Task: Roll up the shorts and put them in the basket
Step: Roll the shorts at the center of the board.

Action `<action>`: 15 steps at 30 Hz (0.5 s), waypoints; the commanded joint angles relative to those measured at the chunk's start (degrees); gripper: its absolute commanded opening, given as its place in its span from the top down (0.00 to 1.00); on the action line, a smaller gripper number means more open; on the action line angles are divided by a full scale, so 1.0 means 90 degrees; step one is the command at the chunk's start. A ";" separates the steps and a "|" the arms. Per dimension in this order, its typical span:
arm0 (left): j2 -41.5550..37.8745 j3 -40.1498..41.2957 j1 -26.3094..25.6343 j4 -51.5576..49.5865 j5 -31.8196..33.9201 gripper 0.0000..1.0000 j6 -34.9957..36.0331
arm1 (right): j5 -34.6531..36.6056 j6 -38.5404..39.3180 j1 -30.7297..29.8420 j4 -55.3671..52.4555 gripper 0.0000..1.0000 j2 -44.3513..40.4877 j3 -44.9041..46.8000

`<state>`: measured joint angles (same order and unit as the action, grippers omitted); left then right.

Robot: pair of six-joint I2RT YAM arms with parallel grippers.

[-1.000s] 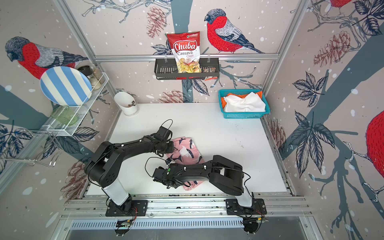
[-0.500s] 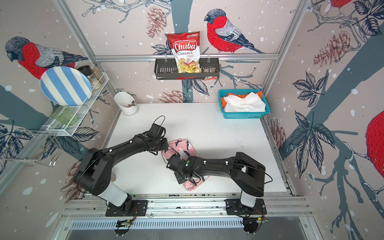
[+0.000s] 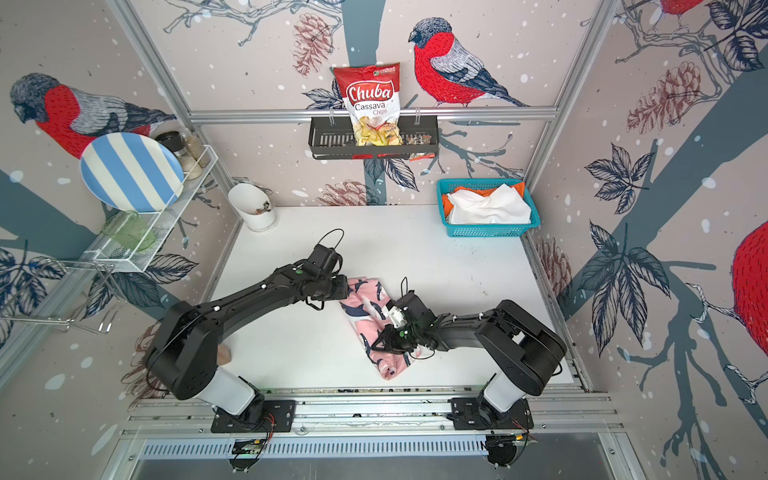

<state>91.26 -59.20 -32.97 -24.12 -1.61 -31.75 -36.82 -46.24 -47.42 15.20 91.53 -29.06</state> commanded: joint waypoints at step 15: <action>0.1500 -0.0422 -0.0106 0.0423 -0.0249 0.53 0.0189 | 0.5298 0.0705 -0.1473 -0.5705 0.31 -0.0537 -0.2767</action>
<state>104.33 -62.98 -33.80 -20.58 -3.27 -31.09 -7.46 -40.62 -57.78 -19.51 85.82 -48.53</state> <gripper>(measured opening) 0.475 0.682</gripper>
